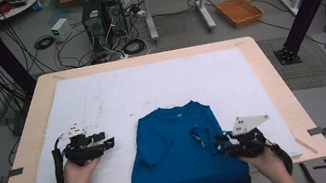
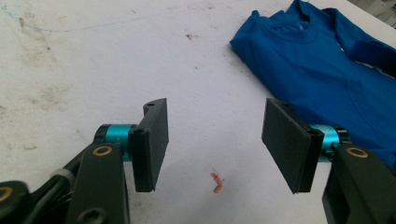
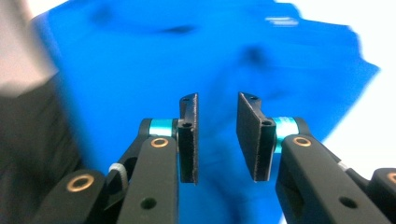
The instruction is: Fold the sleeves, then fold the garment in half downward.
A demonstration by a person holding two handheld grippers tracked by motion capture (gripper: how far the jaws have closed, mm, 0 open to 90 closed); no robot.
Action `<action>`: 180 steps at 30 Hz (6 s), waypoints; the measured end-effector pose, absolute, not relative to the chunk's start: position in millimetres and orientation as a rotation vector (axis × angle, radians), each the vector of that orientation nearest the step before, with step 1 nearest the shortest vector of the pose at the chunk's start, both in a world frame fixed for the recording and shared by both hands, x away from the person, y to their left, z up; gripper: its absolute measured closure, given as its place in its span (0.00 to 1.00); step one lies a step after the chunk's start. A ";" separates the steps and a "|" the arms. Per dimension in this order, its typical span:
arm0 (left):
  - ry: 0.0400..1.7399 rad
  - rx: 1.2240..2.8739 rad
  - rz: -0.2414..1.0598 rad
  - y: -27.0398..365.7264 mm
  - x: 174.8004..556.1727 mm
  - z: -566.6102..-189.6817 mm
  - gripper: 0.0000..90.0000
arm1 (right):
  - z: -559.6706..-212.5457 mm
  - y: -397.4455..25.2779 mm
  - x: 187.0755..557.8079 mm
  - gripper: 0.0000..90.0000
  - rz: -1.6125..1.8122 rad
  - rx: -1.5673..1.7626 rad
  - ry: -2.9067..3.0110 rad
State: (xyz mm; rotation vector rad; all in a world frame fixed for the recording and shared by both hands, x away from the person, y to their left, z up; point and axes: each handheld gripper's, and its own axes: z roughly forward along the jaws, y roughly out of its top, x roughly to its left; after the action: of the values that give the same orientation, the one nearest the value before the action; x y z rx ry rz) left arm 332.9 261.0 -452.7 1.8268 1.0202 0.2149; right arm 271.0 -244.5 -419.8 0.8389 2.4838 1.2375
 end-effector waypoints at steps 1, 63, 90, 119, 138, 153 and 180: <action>1.019 1.830 0.215 261.1 332.9 -452.7 0.46 | -418.7 -241.8 279.9 0.73 1.263 0.978 2.424; 0.776 1.856 0.335 198.6 325.1 -396.4 0.37 | -377.3 -288.2 330.5 0.29 1.458 1.160 2.100; 0.808 1.846 0.287 199.9 332.3 -399.7 0.37 | -378.4 -286.8 336.5 0.31 1.442 1.184 2.101; 1.059 1.981 0.079 158.9 376.4 -447.2 0.67 | -445.2 -247.9 377.7 0.72 1.135 1.378 2.319; 1.080 1.947 0.139 146.8 403.4 -438.3 0.59 | -435.9 -240.5 401.3 0.69 1.154 1.350 2.278; 1.064 1.996 0.189 137.8 417.8 -438.1 0.72 | -437.0 -238.6 412.3 0.76 1.155 1.281 2.255; 1.045 1.984 0.253 147.8 432.8 -435.1 0.99 | -435.4 -218.6 433.2 0.99 1.125 1.161 2.354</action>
State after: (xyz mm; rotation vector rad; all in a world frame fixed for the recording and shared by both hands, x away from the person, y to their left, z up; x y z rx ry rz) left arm 432.8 147.8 -435.1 1.9837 1.0451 0.2530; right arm 433.2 -218.6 -435.4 1.1606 2.3537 1.1253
